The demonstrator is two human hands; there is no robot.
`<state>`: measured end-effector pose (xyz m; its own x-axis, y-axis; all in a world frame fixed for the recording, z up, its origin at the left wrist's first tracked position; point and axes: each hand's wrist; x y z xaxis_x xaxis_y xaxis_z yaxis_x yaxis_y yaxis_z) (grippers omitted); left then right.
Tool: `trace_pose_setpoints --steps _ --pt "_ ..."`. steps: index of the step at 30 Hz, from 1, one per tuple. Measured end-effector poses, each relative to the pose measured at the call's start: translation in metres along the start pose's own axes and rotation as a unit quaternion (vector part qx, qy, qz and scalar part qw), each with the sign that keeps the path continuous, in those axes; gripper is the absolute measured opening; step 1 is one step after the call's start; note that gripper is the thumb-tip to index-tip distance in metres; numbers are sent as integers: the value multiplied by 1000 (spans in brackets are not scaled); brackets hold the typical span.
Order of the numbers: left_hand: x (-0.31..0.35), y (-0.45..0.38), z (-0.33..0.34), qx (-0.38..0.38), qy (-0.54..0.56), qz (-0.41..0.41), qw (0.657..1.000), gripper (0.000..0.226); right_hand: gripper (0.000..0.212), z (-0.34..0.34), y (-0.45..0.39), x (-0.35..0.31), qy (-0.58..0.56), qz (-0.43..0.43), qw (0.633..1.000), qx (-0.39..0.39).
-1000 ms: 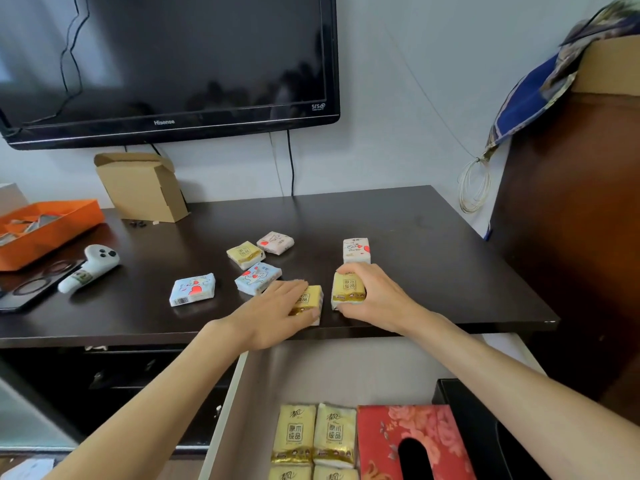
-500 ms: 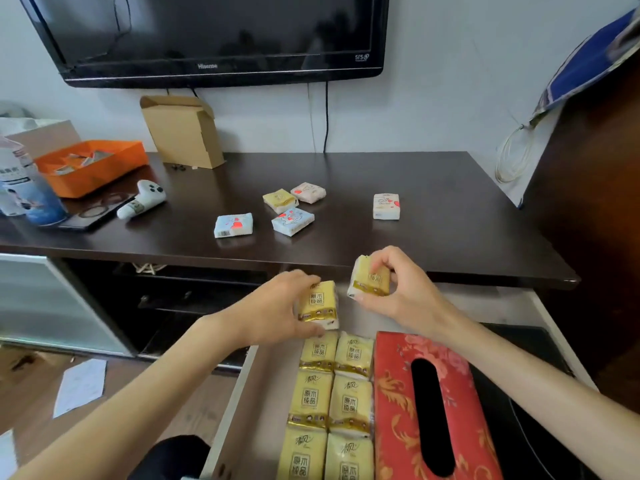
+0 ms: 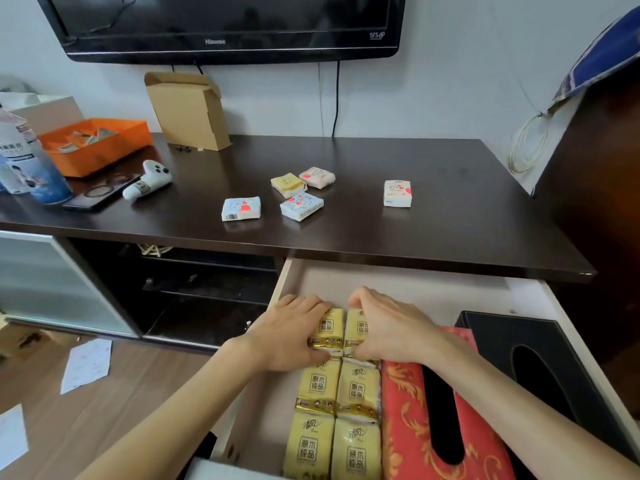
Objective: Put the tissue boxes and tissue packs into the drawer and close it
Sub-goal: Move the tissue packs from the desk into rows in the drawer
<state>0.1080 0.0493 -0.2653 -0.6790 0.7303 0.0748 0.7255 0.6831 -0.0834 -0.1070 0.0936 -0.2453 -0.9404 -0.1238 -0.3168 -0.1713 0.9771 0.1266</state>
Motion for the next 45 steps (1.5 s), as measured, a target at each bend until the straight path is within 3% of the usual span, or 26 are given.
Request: trace_pose_setpoints --steps 3,7,9,11,14,17,20,22,24,26,28,31,34,37,42,45 --pt "-2 1 3 11 -5 6 1000 83 107 2 -4 0 17 7 1000 -14" --pt "-2 1 1 13 12 5 1000 89 114 0 -2 -2 24 1 1000 -10" --pt "0 2 -3 20 61 -8 998 89 102 -1 4 -2 -1 -22 999 40" --pt "0 4 -10 42 170 -32 984 77 76 -2 10 0 -67 -55 990 108" --pt "-5 9 -26 124 352 -66 925 43 44 -12 12 3 -208 -82 959 174" --pt "-33 6 -53 244 347 -92 901 31 33 -39 -8 -1 -244 -108 935 233" --pt "-78 -15 -84 302 285 -169 894 31 36 -69 -53 -13 -207 -111 937 258" --pt "-110 -34 -94 276 216 -248 903 40 38 -80 -91 -23 -160 -94 950 252" --pt "-132 -50 -93 196 170 -317 912 49 49 -81 -126 -35 -125 -71 963 227" --pt "-142 -55 -80 143 95 -326 930 48 63 -74 -152 -43 -129 -50 972 192" --pt "-146 -54 -61 187 35 -304 933 41 71 -61 -169 -47 -94 -39 980 173" --pt "-149 -49 -44 275 67 -268 921 24 67 -50 -180 -43 -58 -44 979 190" --pt "-151 -47 -42 325 107 -241 908 13 44 -52 -181 -36 -190 -45 955 224" --pt "-149 -48 -43 355 128 -249 892 16 34 -53 -178 -36 -235 -29 949 210" --pt "-148 -49 -59 285 275 -281 874 25 36 -54 -176 -39 -266 -28 944 192" --pt "-152 -50 -67 220 318 -269 882 21 43 -57 -174 -40 -277 -32 944 176"
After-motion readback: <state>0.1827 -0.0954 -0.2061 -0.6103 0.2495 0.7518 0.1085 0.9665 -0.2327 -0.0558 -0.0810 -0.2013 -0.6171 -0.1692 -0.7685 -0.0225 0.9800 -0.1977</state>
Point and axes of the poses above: each hand's wrist, its own y-axis away from the middle knuckle, its own z-axis out of the palm, x = y × z, and after that the axes turned 2 degrees about x, right-handed
